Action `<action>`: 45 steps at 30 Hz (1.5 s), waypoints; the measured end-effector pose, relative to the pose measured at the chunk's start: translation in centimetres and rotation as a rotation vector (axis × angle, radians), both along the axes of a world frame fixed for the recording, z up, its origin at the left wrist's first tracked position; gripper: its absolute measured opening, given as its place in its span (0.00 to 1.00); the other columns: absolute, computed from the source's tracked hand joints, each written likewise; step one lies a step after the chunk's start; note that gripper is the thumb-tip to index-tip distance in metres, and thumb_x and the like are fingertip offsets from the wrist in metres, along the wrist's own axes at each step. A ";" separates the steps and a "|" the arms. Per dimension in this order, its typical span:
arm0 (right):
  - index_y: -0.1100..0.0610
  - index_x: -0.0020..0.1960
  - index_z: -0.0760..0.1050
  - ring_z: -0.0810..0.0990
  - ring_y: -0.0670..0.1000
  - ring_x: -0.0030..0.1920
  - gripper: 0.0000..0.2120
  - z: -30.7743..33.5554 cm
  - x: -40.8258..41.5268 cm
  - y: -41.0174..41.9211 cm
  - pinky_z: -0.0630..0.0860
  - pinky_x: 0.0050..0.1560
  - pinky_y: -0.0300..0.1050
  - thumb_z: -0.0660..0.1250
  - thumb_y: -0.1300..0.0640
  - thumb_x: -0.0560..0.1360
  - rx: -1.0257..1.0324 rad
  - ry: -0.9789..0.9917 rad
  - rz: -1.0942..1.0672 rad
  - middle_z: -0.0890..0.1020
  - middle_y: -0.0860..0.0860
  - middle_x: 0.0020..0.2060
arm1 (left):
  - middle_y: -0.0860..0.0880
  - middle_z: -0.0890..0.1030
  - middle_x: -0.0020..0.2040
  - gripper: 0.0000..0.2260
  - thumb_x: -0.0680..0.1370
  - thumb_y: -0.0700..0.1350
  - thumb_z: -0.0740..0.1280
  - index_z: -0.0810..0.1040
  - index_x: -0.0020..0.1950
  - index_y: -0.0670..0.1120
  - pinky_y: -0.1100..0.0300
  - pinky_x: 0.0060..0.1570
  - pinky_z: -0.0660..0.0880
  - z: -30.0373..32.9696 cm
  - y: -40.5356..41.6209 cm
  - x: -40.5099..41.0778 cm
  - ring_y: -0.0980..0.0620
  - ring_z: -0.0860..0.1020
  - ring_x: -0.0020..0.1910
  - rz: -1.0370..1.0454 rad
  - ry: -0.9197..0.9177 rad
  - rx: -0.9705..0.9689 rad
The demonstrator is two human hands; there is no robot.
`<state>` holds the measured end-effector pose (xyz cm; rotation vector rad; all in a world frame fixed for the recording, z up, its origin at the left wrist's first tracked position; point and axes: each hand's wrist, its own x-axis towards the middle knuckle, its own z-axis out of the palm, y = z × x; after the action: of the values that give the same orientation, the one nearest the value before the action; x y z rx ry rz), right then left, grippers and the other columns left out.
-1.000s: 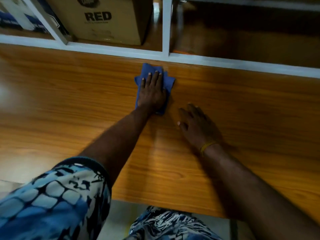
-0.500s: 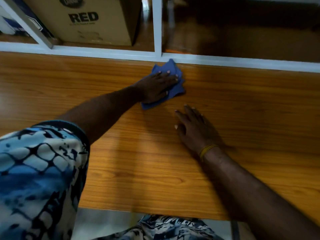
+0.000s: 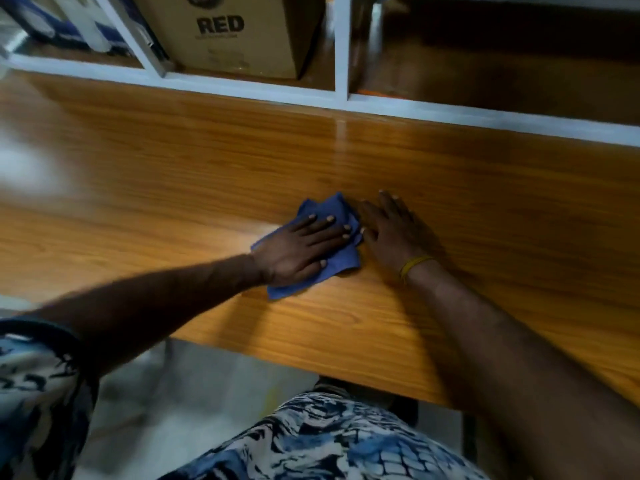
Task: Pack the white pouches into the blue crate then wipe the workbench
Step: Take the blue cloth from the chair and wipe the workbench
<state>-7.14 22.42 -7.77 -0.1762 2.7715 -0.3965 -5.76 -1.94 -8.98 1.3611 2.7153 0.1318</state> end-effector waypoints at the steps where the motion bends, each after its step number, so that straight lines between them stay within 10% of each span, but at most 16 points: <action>1: 0.39 0.78 0.51 0.45 0.54 0.79 0.26 0.1 0.2 0.2 0.47 0.78 0.56 0.54 0.46 0.82 0.008 -0.004 0.012 0.45 0.45 0.80 | 0.48 0.57 0.80 0.26 0.84 0.55 0.50 0.57 0.80 0.46 0.44 0.76 0.53 -0.3 0.5 1.3 0.44 0.53 0.80 0.047 0.001 -0.004; 23: 0.43 0.78 0.55 0.52 0.56 0.79 0.26 0.5 11.7 7.7 0.53 0.76 0.57 0.54 0.45 0.81 0.036 0.111 0.181 0.54 0.51 0.80 | 0.47 0.53 0.81 0.29 0.80 0.53 0.44 0.52 0.81 0.45 0.44 0.77 0.48 -1.3 18.7 18.3 0.45 0.50 0.80 1.215 0.009 0.072; 45: 0.43 0.77 0.57 0.51 0.56 0.79 0.24 -0.6 6.4 11.3 0.52 0.76 0.58 0.52 0.48 0.82 0.028 0.097 -0.068 0.53 0.49 0.80 | 0.42 0.67 0.76 0.26 0.79 0.48 0.55 0.65 0.76 0.41 0.40 0.73 0.59 -1.8 22.6 -3.2 0.38 0.64 0.75 1.329 0.033 0.212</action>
<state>-0.77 33.71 -8.38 -0.0975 2.8828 -0.3755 -8.92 20.62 -10.77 -0.6262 3.1342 0.4715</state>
